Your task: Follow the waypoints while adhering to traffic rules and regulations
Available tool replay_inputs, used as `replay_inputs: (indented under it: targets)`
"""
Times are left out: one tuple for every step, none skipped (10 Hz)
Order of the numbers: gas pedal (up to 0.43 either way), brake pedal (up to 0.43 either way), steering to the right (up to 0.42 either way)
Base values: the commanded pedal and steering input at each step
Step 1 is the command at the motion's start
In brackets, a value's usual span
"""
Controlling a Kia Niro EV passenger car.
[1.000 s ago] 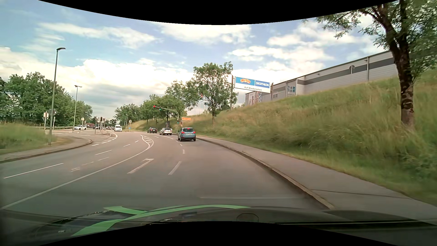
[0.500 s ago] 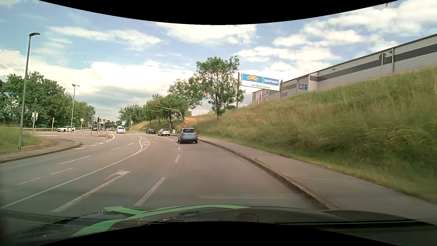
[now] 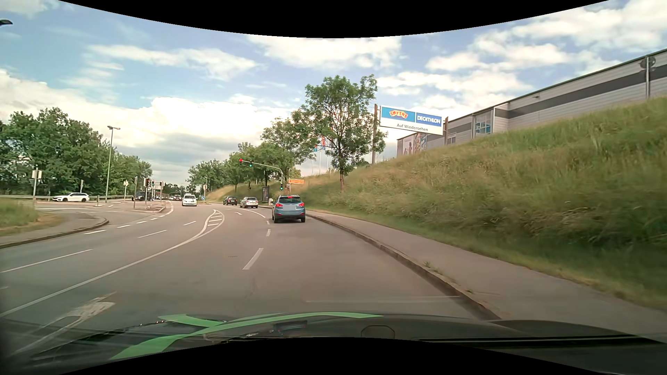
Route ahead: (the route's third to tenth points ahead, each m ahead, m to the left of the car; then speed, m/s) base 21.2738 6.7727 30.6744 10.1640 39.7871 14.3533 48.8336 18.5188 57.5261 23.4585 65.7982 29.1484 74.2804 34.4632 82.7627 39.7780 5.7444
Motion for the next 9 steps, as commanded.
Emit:
replay_inputs:
  targets:
    - [0.000,0.000,-0.048]
    - [0.000,0.000,-0.049]
    - [0.000,0.000,-0.050]
    - [0.000,0.000,-0.053]
    - [0.000,0.000,-0.056]
    - [0.000,0.000,-0.059]
    - [0.000,0.000,-0.061]
    - [0.000,0.000,-0.063]
    - [0.000,0.000,-0.064]
